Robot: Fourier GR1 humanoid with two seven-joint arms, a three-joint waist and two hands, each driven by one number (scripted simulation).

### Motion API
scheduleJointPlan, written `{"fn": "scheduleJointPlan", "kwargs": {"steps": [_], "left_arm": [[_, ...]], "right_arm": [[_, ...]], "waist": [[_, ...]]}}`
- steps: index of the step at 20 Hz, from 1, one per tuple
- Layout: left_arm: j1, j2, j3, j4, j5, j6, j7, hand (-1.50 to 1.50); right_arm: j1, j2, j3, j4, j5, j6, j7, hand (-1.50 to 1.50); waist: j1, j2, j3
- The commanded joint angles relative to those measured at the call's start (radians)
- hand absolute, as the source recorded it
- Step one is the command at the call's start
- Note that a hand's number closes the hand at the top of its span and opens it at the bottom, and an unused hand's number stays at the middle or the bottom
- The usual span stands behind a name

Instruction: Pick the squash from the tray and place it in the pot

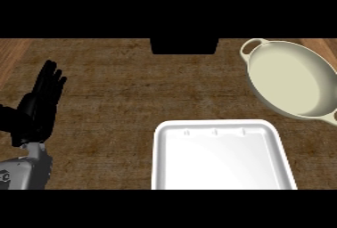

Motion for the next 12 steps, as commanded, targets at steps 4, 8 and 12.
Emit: {"fn": "scheduleJointPlan", "kwargs": {"steps": [4, 8, 12], "left_arm": [[-0.017, -0.005, -0.013, -0.043, -0.017, 0.010, 0.063, 0.00], [-0.077, -0.005, 0.007, 0.045, -0.020, 0.009, 0.016, 0.00], [-0.029, 0.018, 0.011, -0.023, -0.001, -0.022, 0.050, 0.00]], "right_arm": [[-0.266, -0.047, -0.016, 0.314, -0.012, 0.057, 0.034, 1.50], [-0.400, -0.007, 0.046, 0.512, 0.089, 0.000, -0.040, 1.50], [-0.484, -0.003, 0.047, 0.682, 0.177, -0.078, -0.150, 1.50]], "waist": [[0.010, 0.001, 0.001], [0.013, 0.003, 0.001], [0.023, 0.004, 0.001]]}}
